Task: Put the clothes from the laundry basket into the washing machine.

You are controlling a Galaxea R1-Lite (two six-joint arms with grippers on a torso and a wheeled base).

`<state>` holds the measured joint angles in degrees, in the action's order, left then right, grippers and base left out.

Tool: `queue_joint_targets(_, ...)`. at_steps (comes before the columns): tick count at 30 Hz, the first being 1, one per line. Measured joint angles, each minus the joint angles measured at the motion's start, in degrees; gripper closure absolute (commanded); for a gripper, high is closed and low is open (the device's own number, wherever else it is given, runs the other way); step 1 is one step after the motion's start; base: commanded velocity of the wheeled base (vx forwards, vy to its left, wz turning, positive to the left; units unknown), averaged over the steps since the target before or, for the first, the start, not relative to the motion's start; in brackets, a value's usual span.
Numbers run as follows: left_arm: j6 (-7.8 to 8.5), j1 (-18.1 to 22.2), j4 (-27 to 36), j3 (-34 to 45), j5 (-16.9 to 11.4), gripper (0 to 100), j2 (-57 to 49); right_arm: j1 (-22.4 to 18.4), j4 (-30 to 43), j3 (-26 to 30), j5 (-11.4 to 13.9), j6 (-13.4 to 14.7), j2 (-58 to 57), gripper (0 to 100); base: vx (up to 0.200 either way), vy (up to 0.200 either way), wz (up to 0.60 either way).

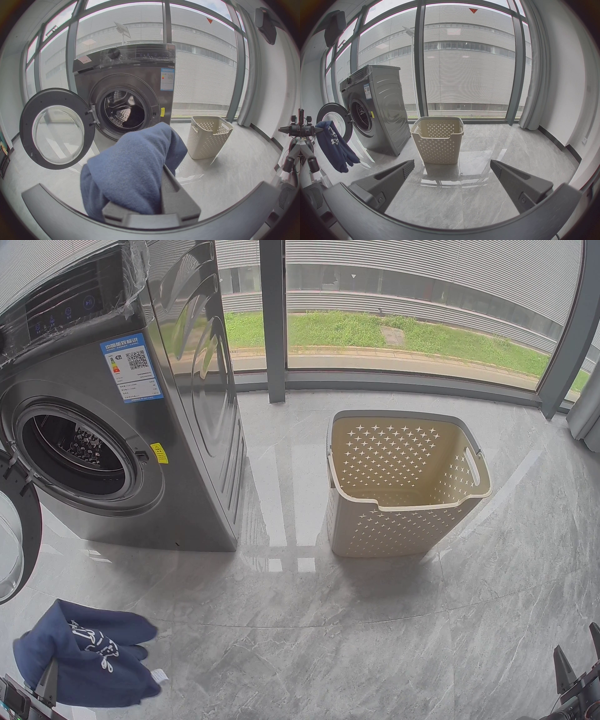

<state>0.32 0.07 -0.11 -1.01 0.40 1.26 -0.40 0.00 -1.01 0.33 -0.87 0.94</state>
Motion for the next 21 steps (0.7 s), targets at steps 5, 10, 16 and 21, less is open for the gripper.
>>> queue_joint_targets(5,-0.91,-0.3,0.2,0.0,0.5,100,-0.4,0.0,0.0,0.0,0.0,0.0,0.0,0,0.0,0.2,0.0)
queue_joint_targets(10,-1.6,-0.3,0.1,0.0,0.8,100,-0.5,0.1,0.0,0.0,0.0,0.0,0.0,0,0.0,0.2,0.0)
queue_joint_targets(16,-1.97,-0.3,0.1,0.0,0.9,100,-0.5,0.0,0.0,0.0,0.0,0.0,0.0,0,0.0,0.2,0.0)
queue_joint_targets(21,-2.41,-0.3,0.1,0.0,1.1,100,-0.5,0.0,0.0,0.0,0.0,0.0,0.0,0,0.0,0.08,0.0)
